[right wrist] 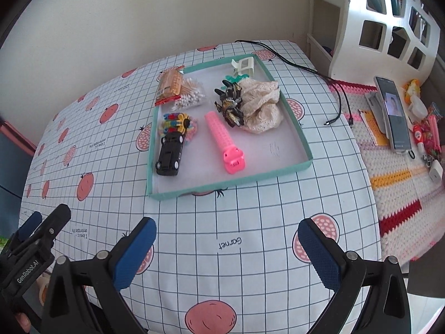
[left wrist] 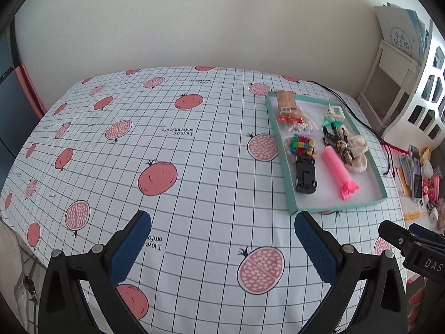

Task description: Organize objects

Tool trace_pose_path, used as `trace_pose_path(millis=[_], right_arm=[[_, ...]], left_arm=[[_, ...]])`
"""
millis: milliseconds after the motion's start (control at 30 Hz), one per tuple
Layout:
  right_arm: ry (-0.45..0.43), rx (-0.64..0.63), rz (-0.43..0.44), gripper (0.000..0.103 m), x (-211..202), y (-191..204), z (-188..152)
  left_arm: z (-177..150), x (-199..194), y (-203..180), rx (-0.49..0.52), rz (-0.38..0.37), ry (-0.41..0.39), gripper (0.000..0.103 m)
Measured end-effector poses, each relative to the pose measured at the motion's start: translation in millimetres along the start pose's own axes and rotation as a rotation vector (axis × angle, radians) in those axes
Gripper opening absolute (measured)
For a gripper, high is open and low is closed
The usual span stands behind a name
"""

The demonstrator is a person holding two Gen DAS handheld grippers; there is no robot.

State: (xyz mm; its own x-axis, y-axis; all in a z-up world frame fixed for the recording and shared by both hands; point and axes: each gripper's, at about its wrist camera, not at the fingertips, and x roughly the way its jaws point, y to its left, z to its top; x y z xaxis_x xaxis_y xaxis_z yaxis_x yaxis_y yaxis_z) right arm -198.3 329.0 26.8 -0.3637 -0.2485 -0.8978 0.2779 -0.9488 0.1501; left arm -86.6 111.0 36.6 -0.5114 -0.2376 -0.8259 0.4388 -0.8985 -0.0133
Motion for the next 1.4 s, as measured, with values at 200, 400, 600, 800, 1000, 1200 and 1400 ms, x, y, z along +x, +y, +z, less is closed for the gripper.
trace_pose_path(millis=[200, 400, 600, 800, 1000, 1200, 1400], right_arm=[[-0.009, 0.006, -0.012, 0.103, 2.1, -0.8, -10.6], [-0.019, 0.008, -0.02, 0.103, 6.3, -3.0, -17.9], [-0.028, -0.001, -0.023, 0.103, 12.3, -0.1, -19.9], [-0.04, -0.017, -0.038, 0.103, 16.4, 3.4, -21.0], [-0.056, -0.042, -0.061, 0.103, 21.7, 6.5, -20.5], [-0.058, -0.081, -0.075, 0.103, 27.2, 12.3, -21.6], [-0.044, -0.084, -0.087, 0.103, 33.7, 11.3, -22.3]], left_arm=[[-13.1, 3.5, 0.9, 0.004, 0.011, 0.023, 0.103], [-21.5, 8.7, -0.7, 0.02, 0.026, 0.029, 0.103], [-27.7, 19.2, 3.3, 0.008, 0.03, 0.051, 0.103], [-31.1, 28.1, 5.8, 0.004, 0.042, 0.067, 0.103], [-35.0, 35.7, 9.2, 0.002, 0.06, 0.075, 0.103], [-36.3, 39.5, 13.2, -0.011, 0.071, 0.075, 0.103], [-38.3, 45.7, 16.3, -0.016, 0.079, 0.089, 0.103]])
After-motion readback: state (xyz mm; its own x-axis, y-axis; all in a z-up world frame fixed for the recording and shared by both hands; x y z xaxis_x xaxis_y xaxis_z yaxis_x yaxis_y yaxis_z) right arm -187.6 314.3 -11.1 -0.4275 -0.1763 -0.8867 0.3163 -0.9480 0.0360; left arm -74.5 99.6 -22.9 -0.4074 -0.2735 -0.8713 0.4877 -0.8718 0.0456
